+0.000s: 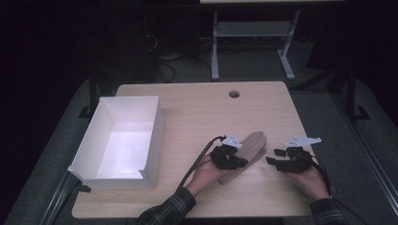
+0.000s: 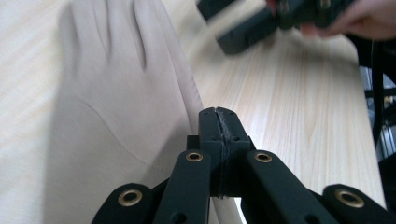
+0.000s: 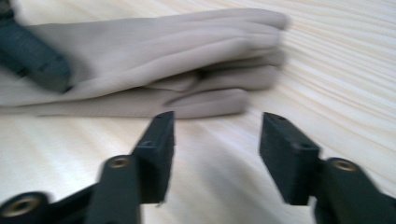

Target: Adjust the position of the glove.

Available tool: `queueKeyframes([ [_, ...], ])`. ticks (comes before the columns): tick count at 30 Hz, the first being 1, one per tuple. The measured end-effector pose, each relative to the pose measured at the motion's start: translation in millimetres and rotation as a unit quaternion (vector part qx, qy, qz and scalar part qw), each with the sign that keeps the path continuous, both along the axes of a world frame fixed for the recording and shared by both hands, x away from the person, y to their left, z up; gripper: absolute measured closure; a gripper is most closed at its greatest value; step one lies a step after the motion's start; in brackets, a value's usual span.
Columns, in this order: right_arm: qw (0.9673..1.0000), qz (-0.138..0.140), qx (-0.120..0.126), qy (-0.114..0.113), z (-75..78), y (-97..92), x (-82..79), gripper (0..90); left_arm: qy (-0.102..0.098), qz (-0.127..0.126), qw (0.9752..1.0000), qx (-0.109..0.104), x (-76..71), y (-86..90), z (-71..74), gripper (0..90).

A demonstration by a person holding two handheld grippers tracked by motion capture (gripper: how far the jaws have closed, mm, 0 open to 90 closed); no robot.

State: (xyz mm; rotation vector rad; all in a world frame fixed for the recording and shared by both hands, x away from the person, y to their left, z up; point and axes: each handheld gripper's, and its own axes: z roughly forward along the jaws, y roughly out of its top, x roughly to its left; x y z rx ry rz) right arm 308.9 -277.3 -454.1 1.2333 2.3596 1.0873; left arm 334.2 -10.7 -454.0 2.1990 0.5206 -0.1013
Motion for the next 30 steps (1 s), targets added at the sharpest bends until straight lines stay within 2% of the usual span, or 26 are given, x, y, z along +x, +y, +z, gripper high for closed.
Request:
queueKeyframes([
  [2,0.9999,-0.013,0.005,-0.003,-3.9,-4.6,2.8,36.8,-0.008,-0.005,0.9996,0.025,-2.6,0.2,-5.4,89.5],
  [3,0.9998,-0.018,0.005,-0.006,-5.4,-6.3,4.1,35.0,-0.01,-0.006,0.9995,0.031,-3.6,0.8,-6.5,89.5],
  [10,0.9993,-0.034,0.006,-0.012,-11.2,-11.6,9.4,26.1,-0.013,-0.005,0.9991,0.041,-9.1,16.0,-7.4,89.6],
  [16,0.9987,-0.049,-0.008,-0.009,-17.6,-12.8,13.6,22.7,-0.013,0.004,0.9988,0.048,-13.4,36.8,-5.8,89.6],
  [17,0.9988,-0.047,-0.01,-0.01,-18.3,-12.5,14.1,21.9,-0.013,0.003,0.9985,0.053,-13.8,40.7,-4.9,89.6],
  [21,0.9986,-0.046,-0.021,-0.013,-20.3,-9.8,15.0,19.8,-0.012,0.006,0.9985,0.053,-14.3,48.5,-4.7,89.6],
  [27,0.9981,-0.051,-0.033,-0.016,-21.1,-9.8,15.6,18.8,-0.024,-0.009,0.9978,0.062,-13.9,51.0,-0.7,89.4],
  [30,0.9981,-0.05,-0.033,-0.013,-21.8,-8.7,15.9,17.3,-0.041,-0.011,0.9971,0.063,-12.2,50.3,7.4,81.4],
])
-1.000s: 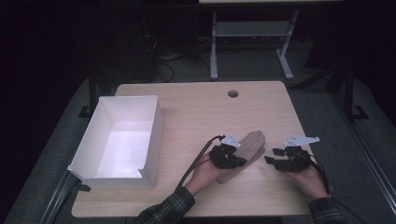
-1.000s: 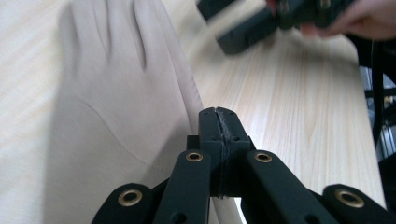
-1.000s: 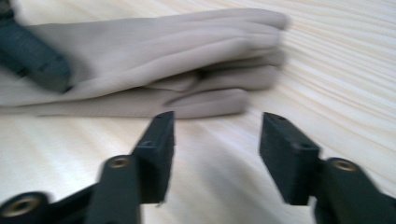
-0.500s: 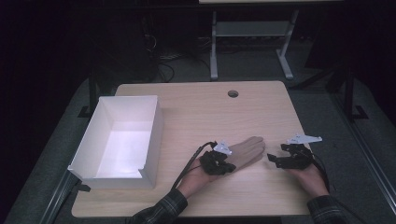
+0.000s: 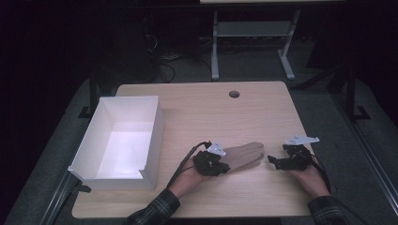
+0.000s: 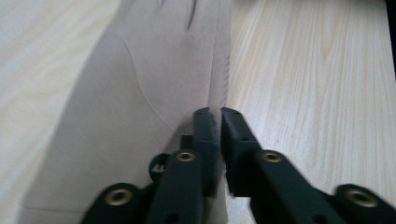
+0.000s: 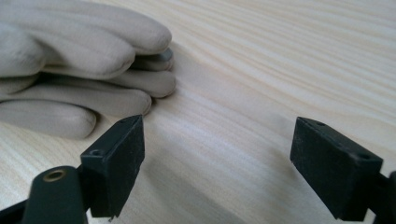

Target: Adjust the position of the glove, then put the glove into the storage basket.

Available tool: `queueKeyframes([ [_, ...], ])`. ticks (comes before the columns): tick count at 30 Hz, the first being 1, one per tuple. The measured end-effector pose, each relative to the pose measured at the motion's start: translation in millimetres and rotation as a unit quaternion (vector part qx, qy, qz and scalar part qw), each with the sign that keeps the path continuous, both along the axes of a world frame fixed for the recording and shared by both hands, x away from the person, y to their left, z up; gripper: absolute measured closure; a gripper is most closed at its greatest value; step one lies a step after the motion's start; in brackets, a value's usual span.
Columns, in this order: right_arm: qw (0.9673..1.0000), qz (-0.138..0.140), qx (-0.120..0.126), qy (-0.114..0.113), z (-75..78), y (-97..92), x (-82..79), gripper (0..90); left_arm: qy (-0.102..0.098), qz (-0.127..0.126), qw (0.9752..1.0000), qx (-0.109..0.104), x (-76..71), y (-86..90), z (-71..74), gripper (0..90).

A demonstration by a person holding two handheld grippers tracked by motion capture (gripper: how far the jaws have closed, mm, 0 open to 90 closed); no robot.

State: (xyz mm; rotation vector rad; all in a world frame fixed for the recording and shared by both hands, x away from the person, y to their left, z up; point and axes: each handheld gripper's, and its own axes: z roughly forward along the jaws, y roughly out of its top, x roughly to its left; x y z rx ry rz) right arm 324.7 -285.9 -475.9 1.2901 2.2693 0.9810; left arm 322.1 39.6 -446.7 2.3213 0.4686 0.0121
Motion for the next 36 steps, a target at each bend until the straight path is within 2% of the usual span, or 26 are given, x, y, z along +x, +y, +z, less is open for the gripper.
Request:
queueKeyframes([
  [1,1.0,0.0,-0.001,0.001,-1.0,0.4,-0.1,16.8,-0.009,0.001,1.0,0.0,1.2,0.1,3.7,78.6],
  [3,1.0,0.002,-0.007,0.004,-3.9,0.8,0.2,14.7,-0.016,0.002,0.9999,-0.003,4.9,0.0,10.0,71.7],
  [5,1.0,0.002,-0.003,0.002,-5.0,0.4,-0.2,14.1,-0.026,0.005,0.9997,-0.004,10.0,-0.5,15.4,61.9],
  [8,1.0,0.001,0.0,-0.005,-6.4,0.0,-0.2,13.7,-0.027,0.008,0.9996,-0.006,18.9,-2.9,19.4,50.8],
  [11,1.0,0.005,0.0,-0.005,-6.8,0.3,-0.5,13.6,-0.023,0.008,0.9997,-0.007,29.1,-5.1,19.8,40.1],
  [16,1.0,0.006,0.001,-0.005,-6.9,1.2,-0.4,13.6,-0.029,-0.005,0.9995,0.009,38.5,-10.9,12.5,19.2],
  [17,1.0,0.006,0.001,-0.005,-6.9,1.5,-0.3,13.5,-0.034,-0.009,0.9993,0.011,39.6,-11.6,11.6,17.8],
  [20,1.0,0.006,0.001,-0.005,-6.8,1.8,-0.3,13.5,-0.027,-0.014,0.9995,0.009,43.4,-14.8,6.1,13.5],
  [23,1.0,0.006,0.001,-0.005,-6.8,1.8,-0.3,13.5,-0.017,-0.019,0.9995,0.019,44.9,-18.0,-1.7,13.0],
  [25,1.0,0.006,0.001,-0.005,-6.8,1.9,-0.3,13.6,-0.019,-0.027,0.999,0.031,44.3,-21.2,-6.1,12.8],
  [29,0.9999,0.01,0.0,-0.006,-6.9,2.0,-0.2,13.6,-0.018,-0.036,0.9983,0.043,42.9,-25.9,-11.5,12.8],
  [34,0.9999,0.011,0.0,-0.006,-6.8,2.2,-0.2,13.6,-0.013,-0.032,0.9985,0.043,42.3,-27.1,-17.4,12.8],
  [36,0.9999,0.011,0.0,-0.006,-6.8,2.3,-0.2,13.6,-0.007,-0.029,0.9989,0.036,42.3,-27.1,-20.4,12.8],
])
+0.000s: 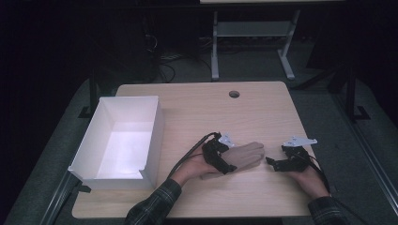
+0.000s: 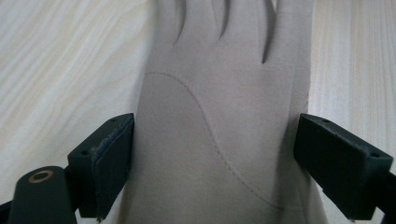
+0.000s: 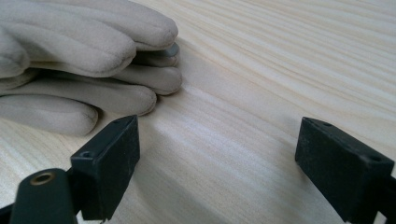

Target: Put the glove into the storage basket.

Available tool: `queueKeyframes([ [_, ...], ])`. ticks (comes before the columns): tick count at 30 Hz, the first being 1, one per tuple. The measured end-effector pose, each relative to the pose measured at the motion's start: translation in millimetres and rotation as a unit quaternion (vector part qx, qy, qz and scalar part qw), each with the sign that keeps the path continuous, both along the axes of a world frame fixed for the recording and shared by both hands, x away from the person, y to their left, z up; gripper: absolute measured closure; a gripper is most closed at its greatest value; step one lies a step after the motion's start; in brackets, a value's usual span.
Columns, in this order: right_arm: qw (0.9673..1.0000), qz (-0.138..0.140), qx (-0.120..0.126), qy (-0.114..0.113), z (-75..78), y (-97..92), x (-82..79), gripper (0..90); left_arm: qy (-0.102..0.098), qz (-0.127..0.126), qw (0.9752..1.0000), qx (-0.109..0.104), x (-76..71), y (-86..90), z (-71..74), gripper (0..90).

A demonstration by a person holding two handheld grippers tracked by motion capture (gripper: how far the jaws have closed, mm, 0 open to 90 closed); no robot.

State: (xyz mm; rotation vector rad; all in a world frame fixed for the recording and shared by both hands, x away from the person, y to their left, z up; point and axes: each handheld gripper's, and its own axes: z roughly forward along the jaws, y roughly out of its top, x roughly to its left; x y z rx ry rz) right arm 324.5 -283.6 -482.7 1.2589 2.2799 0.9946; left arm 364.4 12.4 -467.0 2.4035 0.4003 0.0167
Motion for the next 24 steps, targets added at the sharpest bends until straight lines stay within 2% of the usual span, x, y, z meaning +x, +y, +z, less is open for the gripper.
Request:
queueKeyframes([
  [5,1.0,0.001,0.0,-0.001,-0.1,0.2,0.0,13.6,-0.004,-0.003,1.0,-0.005,-1.8,1.2,-1.8,13.1],
  [7,1.0,0.001,0.0,-0.001,-0.1,0.4,0.0,13.6,-0.01,-0.009,0.9999,0.0,-2.8,1.7,-1.2,14.1],
  [11,1.0,0.002,0.0,-0.001,-0.1,0.4,0.1,13.6,-0.005,-0.02,0.9998,-0.004,-7.1,1.5,1.9,27.3],
  [14,1.0,0.001,0.0,-0.001,-0.1,0.5,0.1,13.7,0.003,-0.031,0.9994,-0.011,-9.0,3.0,2.8,43.3],
  [17,1.0,0.001,0.0,-0.001,-0.1,0.6,0.1,13.7,0.014,-0.034,0.9992,-0.018,-10.7,3.9,2.9,52.5],
  [20,1.0,0.001,0.0,-0.001,-0.1,0.7,0.0,13.7,0.02,-0.041,0.9989,-0.015,-12.4,3.1,4.4,62.6],
  [24,1.0,0.001,0.0,-0.001,-0.1,0.9,0.0,13.7,0.026,-0.036,0.9989,-0.015,-12.9,2.8,4.9,65.3],
])
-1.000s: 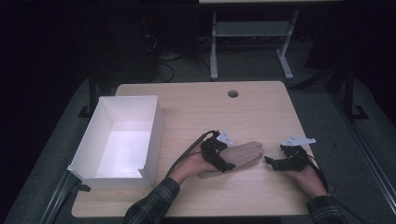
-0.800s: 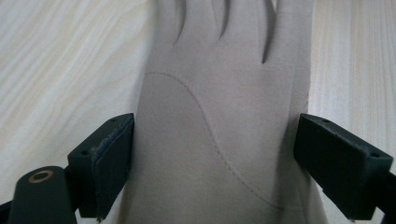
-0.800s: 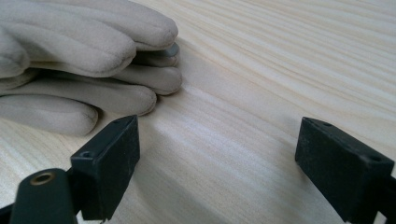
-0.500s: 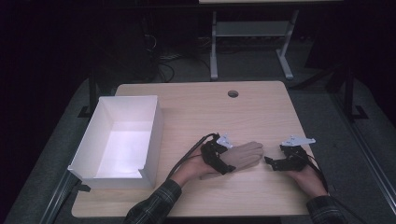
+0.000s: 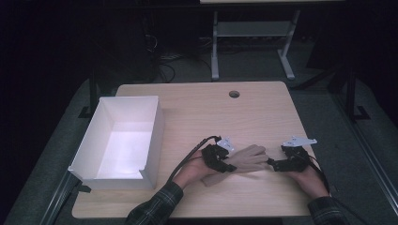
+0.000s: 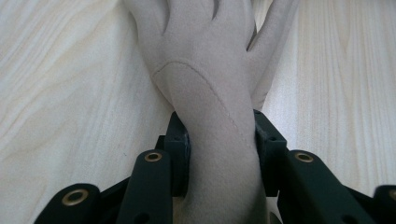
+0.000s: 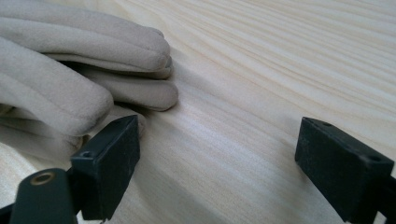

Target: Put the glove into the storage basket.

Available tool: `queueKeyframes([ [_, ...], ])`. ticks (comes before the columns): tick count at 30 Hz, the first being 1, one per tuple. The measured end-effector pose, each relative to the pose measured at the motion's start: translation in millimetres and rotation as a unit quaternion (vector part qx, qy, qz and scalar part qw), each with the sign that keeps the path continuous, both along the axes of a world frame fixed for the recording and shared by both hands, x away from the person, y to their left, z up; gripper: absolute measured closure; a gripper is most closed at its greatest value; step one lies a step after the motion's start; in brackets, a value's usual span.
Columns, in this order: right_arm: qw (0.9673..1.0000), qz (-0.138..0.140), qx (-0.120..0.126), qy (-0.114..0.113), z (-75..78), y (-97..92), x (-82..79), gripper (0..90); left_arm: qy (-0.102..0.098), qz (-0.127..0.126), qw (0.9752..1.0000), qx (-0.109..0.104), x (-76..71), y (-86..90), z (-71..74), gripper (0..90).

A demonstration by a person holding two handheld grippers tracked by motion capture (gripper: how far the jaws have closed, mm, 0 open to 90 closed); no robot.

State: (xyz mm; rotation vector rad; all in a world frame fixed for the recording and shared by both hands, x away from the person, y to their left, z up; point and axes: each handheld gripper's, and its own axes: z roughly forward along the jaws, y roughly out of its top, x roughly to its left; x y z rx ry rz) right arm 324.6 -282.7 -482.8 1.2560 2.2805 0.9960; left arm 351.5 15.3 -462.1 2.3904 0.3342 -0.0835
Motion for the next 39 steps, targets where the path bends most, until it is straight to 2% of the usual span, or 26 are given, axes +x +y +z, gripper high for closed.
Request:
queueKeyframes([
  [4,1.0,0.0,0.0,0.001,0.1,0.1,0.0,13.7,0.019,0.011,0.9998,-0.005,2.3,2.0,1.2,66.2],
  [9,1.0,0.001,0.0,0.0,0.1,0.3,0.0,13.7,0.024,0.024,0.9994,-0.009,3.2,4.8,8.4,66.5],
  [16,1.0,0.0,0.001,0.003,0.2,0.6,-0.4,13.7,0.021,0.045,0.9986,-0.017,4.6,15.9,33.3,66.6],
  [21,1.0,-0.002,0.002,0.004,0.4,0.9,-0.5,13.7,0.016,0.079,0.9964,-0.025,6.3,28.6,57.7,66.6],
  [24,1.0,-0.001,0.002,0.004,0.4,0.9,-0.5,13.7,0.012,0.092,0.9951,-0.035,6.9,35.5,71.0,66.6],
  [30,1.0,-0.001,0.002,0.004,0.4,0.9,-0.5,13.7,0.012,0.108,0.9929,-0.048,9.5,48.1,91.4,66.6],
  [39,1.0,-0.001,0.002,0.004,0.4,0.8,-0.5,13.7,0.012,0.126,0.9907,-0.051,11.2,64.4,113.3,66.6],
])
